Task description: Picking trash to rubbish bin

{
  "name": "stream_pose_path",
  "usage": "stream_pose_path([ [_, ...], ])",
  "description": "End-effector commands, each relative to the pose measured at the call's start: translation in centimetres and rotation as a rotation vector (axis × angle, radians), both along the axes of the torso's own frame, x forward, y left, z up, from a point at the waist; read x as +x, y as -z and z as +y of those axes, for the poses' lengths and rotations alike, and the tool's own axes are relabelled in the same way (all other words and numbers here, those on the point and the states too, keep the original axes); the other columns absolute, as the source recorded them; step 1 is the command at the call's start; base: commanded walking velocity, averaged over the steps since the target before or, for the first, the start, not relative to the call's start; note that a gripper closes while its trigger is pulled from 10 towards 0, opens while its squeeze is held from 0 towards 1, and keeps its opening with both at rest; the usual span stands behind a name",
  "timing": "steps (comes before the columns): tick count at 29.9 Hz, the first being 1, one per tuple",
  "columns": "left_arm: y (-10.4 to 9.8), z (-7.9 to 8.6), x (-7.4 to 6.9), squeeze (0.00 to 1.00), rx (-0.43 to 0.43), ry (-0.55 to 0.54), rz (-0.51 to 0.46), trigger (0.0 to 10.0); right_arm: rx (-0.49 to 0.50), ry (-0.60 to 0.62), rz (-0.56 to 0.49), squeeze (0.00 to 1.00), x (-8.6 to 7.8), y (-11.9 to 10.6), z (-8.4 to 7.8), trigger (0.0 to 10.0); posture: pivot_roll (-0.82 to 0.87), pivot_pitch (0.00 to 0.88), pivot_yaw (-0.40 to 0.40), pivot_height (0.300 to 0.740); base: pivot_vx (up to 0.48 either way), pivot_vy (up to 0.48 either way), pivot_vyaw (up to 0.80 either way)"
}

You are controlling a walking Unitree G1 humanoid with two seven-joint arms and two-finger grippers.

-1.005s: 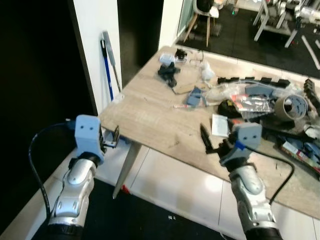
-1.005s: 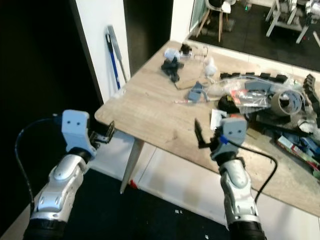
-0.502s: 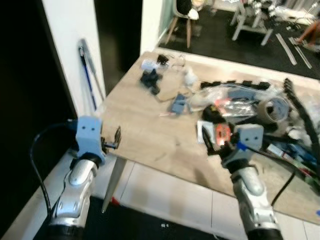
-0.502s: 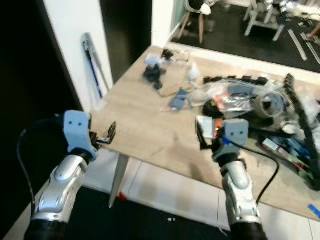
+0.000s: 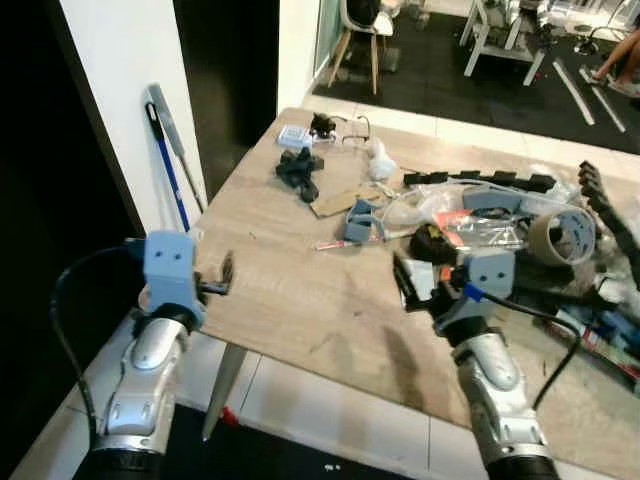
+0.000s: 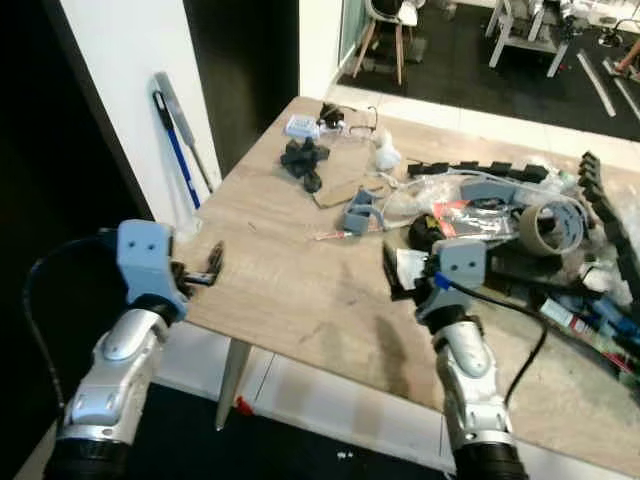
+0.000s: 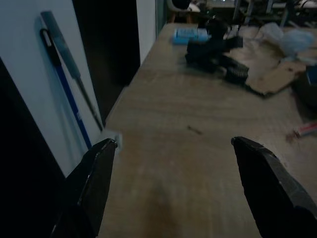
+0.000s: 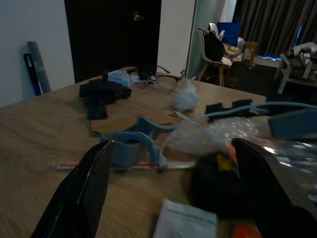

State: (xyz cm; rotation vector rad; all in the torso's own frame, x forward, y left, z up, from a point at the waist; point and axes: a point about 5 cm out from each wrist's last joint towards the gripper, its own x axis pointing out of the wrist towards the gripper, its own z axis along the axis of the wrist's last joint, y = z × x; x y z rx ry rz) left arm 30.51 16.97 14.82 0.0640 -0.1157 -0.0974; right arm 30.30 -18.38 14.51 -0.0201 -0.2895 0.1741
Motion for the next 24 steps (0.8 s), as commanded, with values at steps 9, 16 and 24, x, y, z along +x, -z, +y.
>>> stream_pose_path([
  [9, 0.5, 0.6, -0.3, 0.0, 0.0, -0.018, 0.024, 10.0, -0.026, -0.094, 0.005, 0.0, 0.1, -0.1, 1.3, 10.0, -0.03, 0.097, -0.068, 0.74, 0.28, 0.0, 0.0],
  [16, 0.5, 0.5, -0.3, 0.0, -0.001, -0.018, 0.026, 10.0, -0.054, -0.155, 0.004, 0.0, 0.2, -0.3, 1.8, 10.0, -0.03, 0.103, -0.07, 0.74, 0.281, 0.0, 0.0],
  [24, 0.6, 0.5, -0.4, 0.0, -0.002, -0.017, 0.03, 10.0, -0.059, -0.163, 0.004, 0.0, 0.3, -0.4, 1.8, 10.0, -0.03, 0.106, -0.071, 0.74, 0.28, 0.0, 0.0],
])
